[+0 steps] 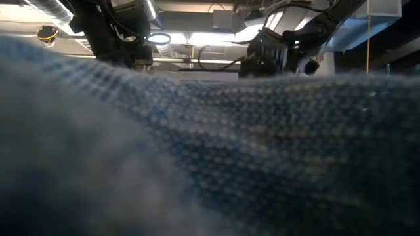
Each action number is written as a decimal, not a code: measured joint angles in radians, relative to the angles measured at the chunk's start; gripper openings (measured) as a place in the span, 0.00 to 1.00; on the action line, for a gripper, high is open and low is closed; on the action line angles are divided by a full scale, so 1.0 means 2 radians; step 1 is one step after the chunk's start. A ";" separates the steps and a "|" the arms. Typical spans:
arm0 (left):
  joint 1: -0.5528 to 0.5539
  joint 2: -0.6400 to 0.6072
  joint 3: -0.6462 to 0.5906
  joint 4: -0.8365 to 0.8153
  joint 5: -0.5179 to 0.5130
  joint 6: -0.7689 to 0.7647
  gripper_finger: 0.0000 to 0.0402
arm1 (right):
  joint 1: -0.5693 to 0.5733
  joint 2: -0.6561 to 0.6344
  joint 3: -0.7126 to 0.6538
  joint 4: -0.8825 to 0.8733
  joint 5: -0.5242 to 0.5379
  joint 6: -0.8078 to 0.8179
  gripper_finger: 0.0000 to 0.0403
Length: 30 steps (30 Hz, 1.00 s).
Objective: Fold laundry
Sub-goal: Fold the blue polo shirt
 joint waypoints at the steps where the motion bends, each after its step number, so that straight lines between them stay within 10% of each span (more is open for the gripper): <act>1: 0.000 0.000 0.000 0.000 0.000 0.000 0.17 | 0.000 0.000 0.000 0.005 -0.032 0.004 0.56; 4: 0.000 0.000 0.000 0.000 0.000 0.000 0.17 | -0.001 -0.006 0.000 -0.007 -0.030 0.013 0.56; 10: 0.000 0.000 0.000 0.000 0.000 0.000 0.17 | -0.005 -0.021 0.000 -0.049 0.265 -0.020 0.56; 15: 0.000 0.000 0.000 0.001 0.000 0.000 0.17 | -0.005 -0.017 0.000 -0.056 0.379 -0.064 0.56; 26: 0.000 0.000 0.000 0.002 0.000 -0.001 0.17 | -0.004 0.012 0.000 -0.049 0.237 -0.058 0.56; 30: 0.000 0.000 0.000 0.003 0.000 -0.001 0.17 | -0.004 0.012 0.000 0.002 0.067 -0.051 0.56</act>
